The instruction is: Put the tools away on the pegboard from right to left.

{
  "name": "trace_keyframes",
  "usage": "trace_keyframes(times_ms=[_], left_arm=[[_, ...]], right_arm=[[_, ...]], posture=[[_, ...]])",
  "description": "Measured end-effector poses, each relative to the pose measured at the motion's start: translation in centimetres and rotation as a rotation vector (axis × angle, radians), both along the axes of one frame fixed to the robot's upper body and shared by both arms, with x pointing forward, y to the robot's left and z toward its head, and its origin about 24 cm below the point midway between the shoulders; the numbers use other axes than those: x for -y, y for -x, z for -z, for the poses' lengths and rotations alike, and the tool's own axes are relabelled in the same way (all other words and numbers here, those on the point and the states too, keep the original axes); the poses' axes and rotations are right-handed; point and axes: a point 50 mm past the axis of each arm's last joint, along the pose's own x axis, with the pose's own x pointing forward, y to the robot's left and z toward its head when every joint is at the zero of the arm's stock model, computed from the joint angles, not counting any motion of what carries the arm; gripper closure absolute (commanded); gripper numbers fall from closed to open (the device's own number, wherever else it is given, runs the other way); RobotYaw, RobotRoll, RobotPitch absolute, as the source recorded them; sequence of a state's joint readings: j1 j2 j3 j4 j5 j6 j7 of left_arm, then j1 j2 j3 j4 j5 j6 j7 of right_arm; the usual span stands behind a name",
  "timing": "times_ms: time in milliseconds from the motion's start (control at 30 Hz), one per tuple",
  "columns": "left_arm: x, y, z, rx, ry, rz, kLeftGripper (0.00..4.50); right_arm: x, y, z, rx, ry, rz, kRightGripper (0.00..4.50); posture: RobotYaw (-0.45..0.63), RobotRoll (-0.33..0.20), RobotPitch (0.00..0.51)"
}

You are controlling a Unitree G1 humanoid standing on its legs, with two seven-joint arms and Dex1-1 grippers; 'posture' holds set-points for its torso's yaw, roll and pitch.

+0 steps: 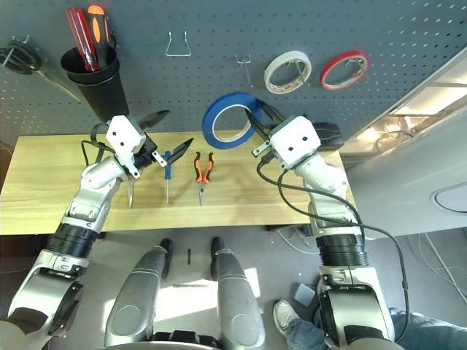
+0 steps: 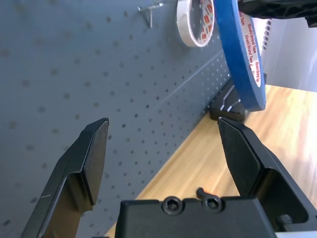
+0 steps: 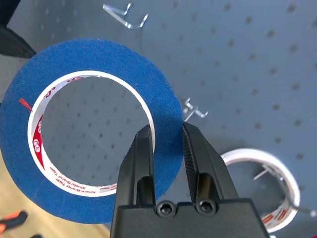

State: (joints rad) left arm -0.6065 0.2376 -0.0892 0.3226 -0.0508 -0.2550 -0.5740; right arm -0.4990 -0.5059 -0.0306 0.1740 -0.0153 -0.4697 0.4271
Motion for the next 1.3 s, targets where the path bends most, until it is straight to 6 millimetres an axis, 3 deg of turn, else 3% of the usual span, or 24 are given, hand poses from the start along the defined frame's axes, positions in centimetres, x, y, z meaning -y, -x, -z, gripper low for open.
trace_keyframes(times_ms=[467, 700, 833, 967, 1233, 1300], left_arm=[[0.2, -0.3, -0.1, 0.009, 0.003, 0.005, 0.0], [0.3, -0.4, -0.2, 0.012, 0.003, 0.008, 0.0], [0.4, -0.5, -0.3, 0.017, 0.004, 0.009, 0.0], [0.8, -0.5, -0.3, 0.017, 0.02, 0.012, 0.0], [0.8, 0.0, -0.9, 0.041, 0.057, 0.025, 0.0], [0.8, 0.1, -0.8, 0.041, 0.06, 0.026, 0.0]], right_arm=[[0.6, -0.2, -1.8, 0.12, -0.071, 0.088, 3.79], [1.2, -2.3, -2.6, 0.127, -0.104, 0.178, 3.79], [1.5, -4.3, -2.0, 0.076, -0.145, 0.266, 3.79], [0.1, -6.0, -1.0, 0.03, -0.184, 0.301, 3.79], [-0.5, -6.6, -0.3, 0.025, -0.194, 0.298, 3.79], [-0.4, -6.6, -0.2, 0.023, -0.195, 0.301, 3.07]], posture=[[0.06, 0.0, 0.361], [0.07, 0.0, 0.361], [0.08, 0.0, 0.361], [0.09, 0.0, 0.362], [0.11, 0.0, 0.357], [0.11, 0.0, 0.357]])
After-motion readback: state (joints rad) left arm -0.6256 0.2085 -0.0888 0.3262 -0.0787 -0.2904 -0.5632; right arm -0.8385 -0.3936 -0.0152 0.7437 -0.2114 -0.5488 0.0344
